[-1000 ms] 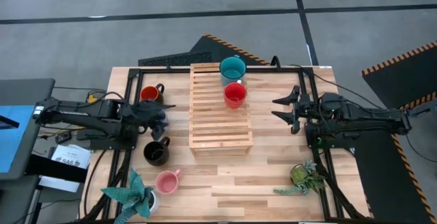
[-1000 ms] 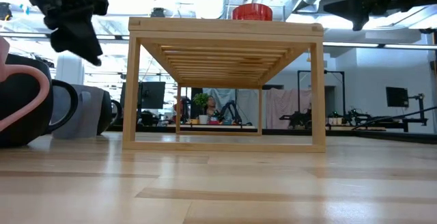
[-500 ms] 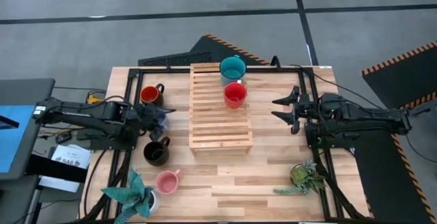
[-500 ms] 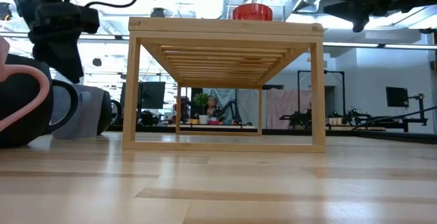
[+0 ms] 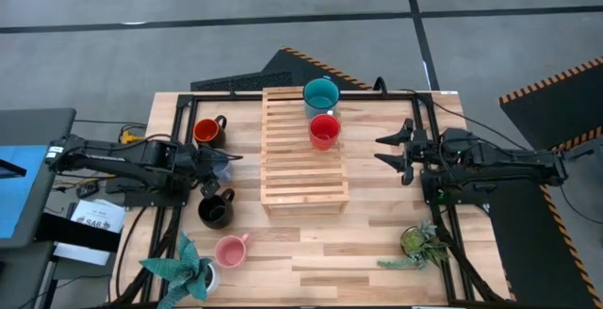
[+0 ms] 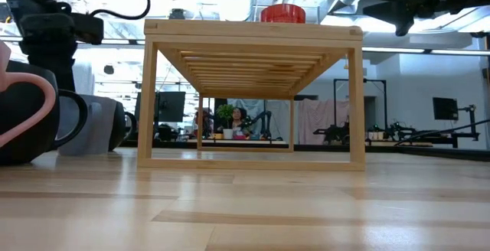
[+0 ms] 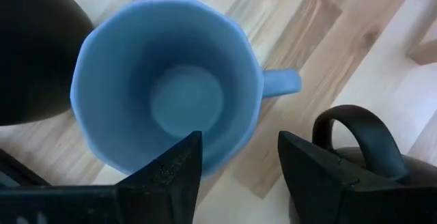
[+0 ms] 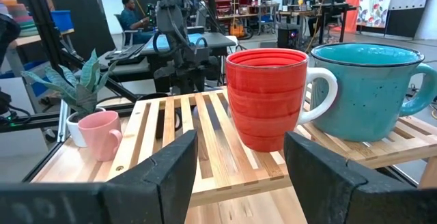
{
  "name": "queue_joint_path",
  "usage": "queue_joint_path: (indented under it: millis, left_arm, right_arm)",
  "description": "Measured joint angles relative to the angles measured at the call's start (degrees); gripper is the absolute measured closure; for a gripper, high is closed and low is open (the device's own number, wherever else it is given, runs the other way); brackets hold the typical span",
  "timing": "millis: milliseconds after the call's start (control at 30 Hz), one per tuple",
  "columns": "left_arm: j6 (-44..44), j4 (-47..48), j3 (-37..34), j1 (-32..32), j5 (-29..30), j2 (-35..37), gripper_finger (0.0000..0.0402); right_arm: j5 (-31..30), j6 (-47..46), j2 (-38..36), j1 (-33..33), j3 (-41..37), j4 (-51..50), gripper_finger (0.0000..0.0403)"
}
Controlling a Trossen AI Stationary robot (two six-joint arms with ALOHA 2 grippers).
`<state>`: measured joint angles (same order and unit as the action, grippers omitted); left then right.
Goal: Place coffee mugs
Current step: Put the light blue mug on the shelf
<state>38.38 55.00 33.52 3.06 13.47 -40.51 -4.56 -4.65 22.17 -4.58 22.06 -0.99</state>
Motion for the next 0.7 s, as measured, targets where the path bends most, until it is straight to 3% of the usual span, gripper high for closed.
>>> queue_joint_path:
  millis: [700]
  left_arm:
    - [-0.36, 3.10, 0.02, -0.01, -1.17, 0.00, 0.0223]
  right_arm:
    - [0.00, 0.09, 0.00, 0.00, 0.00, 0.00, 0.0159]
